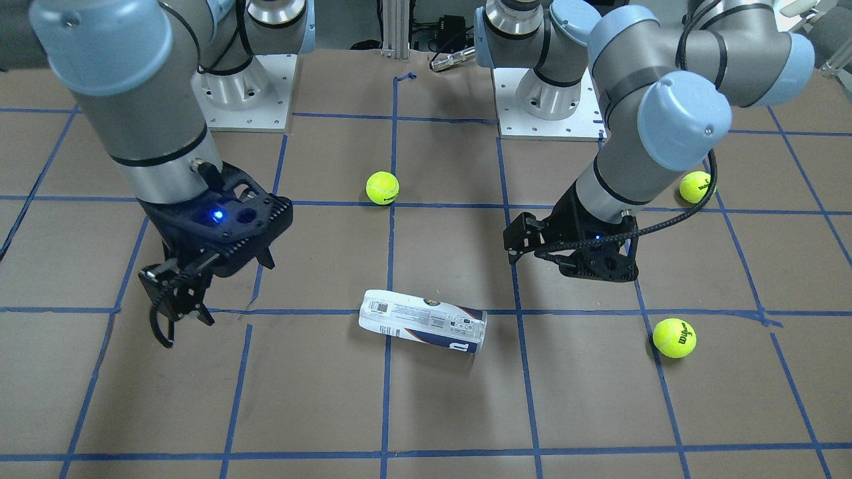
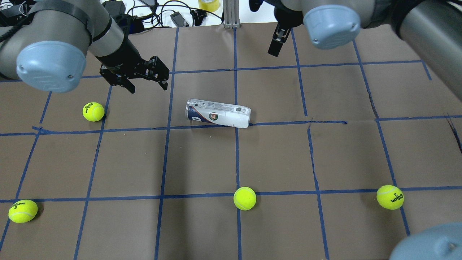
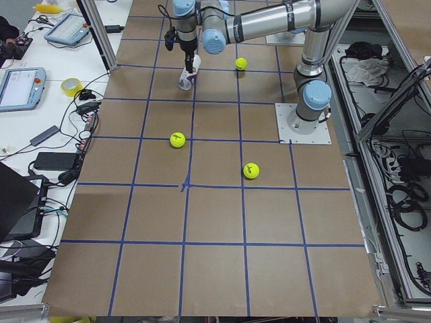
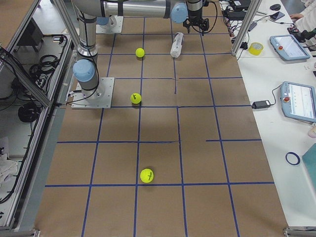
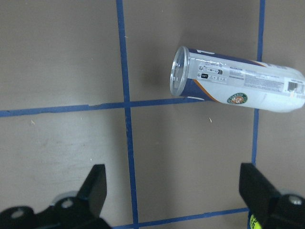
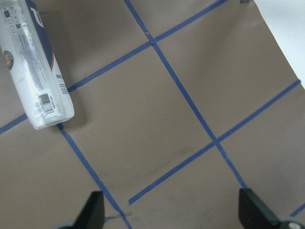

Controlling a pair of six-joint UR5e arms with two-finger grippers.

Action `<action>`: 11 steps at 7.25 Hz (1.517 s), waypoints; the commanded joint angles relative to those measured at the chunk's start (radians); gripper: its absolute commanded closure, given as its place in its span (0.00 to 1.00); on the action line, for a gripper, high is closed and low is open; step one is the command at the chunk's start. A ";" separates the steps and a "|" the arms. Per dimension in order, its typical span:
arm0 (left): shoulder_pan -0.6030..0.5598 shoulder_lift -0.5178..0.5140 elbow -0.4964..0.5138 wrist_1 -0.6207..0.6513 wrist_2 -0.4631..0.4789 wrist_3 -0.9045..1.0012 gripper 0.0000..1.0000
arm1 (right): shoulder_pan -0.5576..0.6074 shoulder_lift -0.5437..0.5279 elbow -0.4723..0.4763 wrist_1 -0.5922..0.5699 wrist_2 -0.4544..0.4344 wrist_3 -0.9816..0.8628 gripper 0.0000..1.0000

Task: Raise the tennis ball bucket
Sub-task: 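Raise the right gripper away while the left gripper reaches to the can's open end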

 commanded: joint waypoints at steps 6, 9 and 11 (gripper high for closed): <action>0.045 -0.282 -0.073 0.262 -0.412 0.109 0.00 | -0.036 -0.136 0.025 0.183 -0.003 0.685 0.00; 0.079 -0.313 -0.076 0.250 -0.627 0.091 0.10 | -0.037 -0.176 0.029 0.194 -0.019 0.912 0.00; 0.079 -0.313 -0.079 0.220 -0.647 0.087 0.71 | -0.037 -0.182 0.032 0.195 -0.121 0.914 0.00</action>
